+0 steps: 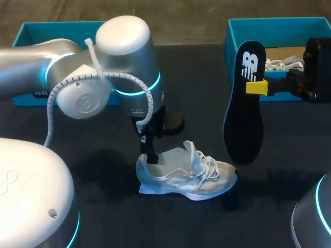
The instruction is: Take the shoe out of the shoebox, open the shoe tongue, remove and reinsert the insole, then place the shoe into the shoebox
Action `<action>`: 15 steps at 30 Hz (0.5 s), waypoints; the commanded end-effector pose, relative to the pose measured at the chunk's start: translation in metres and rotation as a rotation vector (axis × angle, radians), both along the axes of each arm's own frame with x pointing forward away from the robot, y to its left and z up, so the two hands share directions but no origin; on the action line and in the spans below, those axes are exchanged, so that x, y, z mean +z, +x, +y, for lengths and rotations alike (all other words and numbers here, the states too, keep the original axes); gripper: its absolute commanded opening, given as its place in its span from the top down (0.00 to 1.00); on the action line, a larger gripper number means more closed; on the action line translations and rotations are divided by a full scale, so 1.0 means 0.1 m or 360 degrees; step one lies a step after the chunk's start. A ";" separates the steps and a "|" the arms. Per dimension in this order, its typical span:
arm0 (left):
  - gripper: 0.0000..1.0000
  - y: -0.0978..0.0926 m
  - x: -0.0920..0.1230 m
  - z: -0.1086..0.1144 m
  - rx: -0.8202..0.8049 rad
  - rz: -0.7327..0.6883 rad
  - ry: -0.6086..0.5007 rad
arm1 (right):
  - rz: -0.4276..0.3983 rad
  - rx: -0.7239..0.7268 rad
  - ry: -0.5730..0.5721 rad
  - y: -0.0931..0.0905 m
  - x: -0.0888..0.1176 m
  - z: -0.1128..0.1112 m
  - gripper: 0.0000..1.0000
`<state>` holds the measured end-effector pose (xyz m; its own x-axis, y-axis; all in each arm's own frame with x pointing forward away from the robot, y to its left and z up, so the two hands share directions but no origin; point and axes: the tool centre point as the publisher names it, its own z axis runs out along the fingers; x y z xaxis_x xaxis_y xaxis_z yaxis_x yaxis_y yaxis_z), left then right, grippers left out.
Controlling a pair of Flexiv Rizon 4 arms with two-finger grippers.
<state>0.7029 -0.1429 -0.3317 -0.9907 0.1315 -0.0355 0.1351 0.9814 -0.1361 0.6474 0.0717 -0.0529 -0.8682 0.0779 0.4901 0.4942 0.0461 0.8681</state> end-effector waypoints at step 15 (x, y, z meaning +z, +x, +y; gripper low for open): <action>0.14 0.15 -0.31 -0.40 0.0050 0.0007 0.0002 | -0.0001 0.0000 0.0001 0.01 -0.01 0.01 1.00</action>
<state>0.7137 -0.1730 -0.3524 -0.9940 0.1034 -0.0363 0.1076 0.9835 -0.1453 0.6474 0.0716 -0.0529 -0.8681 0.0777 0.4902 0.4943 0.0460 0.8681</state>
